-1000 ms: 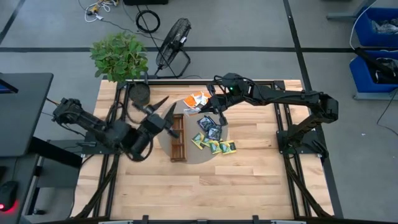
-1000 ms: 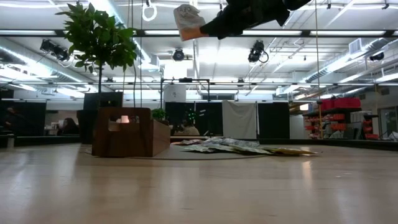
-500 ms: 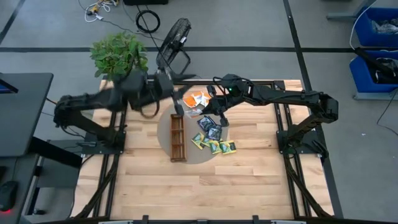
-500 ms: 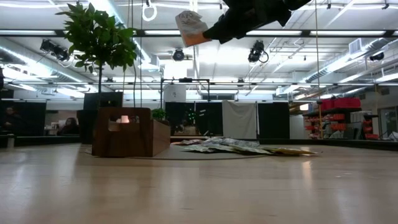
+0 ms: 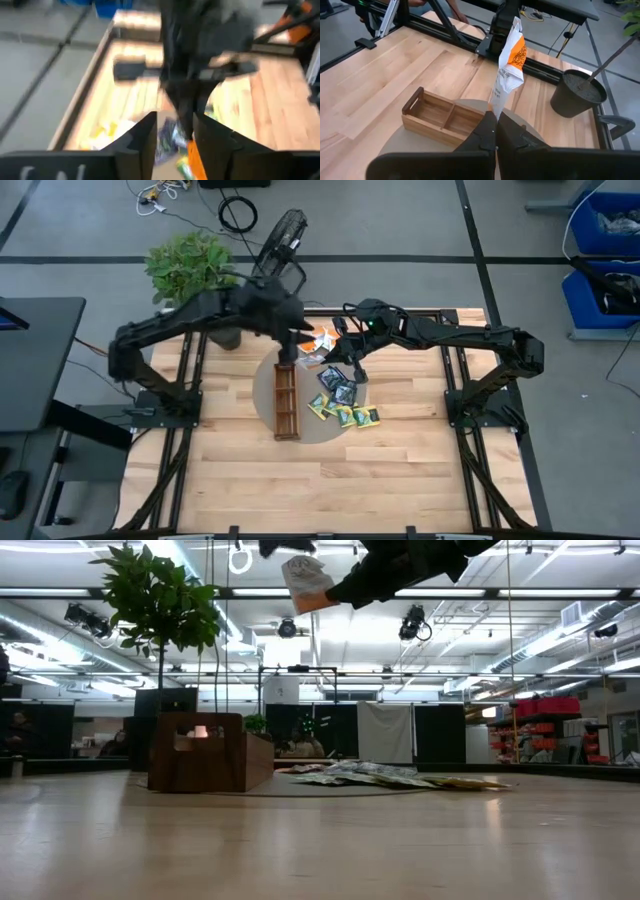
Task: Pick & Place Tea
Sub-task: Put the white tea bag into the bottom section of the wooden organizer
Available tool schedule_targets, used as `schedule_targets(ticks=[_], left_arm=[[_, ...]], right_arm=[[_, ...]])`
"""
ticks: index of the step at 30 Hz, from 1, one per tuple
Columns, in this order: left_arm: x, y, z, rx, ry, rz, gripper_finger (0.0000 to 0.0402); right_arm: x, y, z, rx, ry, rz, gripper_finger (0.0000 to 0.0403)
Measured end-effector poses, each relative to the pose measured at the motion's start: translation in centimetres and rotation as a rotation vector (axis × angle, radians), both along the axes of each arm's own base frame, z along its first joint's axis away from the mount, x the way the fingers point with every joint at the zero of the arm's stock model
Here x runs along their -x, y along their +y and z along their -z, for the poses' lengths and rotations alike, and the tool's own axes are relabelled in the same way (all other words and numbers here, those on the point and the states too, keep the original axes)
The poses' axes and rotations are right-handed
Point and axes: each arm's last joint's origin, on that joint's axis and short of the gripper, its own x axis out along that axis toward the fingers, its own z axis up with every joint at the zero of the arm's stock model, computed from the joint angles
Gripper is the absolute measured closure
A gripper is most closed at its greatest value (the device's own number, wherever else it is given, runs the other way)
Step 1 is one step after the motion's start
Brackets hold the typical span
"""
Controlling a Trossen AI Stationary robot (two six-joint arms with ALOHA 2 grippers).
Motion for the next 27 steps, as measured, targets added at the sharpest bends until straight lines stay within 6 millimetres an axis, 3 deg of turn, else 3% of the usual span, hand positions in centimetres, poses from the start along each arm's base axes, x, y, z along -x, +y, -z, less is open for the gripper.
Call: schedule_targets(ticks=[6,12,15,23,27], left_arm=[[-2.1,0.4,3.2,0.039,0.154,0.001,0.0203],[-2.1,0.5,3.6,0.043,0.187,0.002,0.0173],[-1.7,0.4,3.1,0.029,0.176,0.012,0.017],[0.0,-0.5,-0.7,0.029,0.117,0.015,0.017],[0.2,-1.3,-0.8,0.079,0.141,0.052,0.017]], right_arm=[[0.0,0.0,0.0,-0.006,0.007,0.005,0.0403],[0.1,0.0,0.2,0.004,0.03,0.025,0.0403],[0.1,0.0,0.3,0.003,0.032,0.025,0.0403],[0.1,0.0,0.3,0.002,0.036,0.026,0.0403],[0.1,0.0,0.2,-0.003,0.034,0.029,0.0403]])
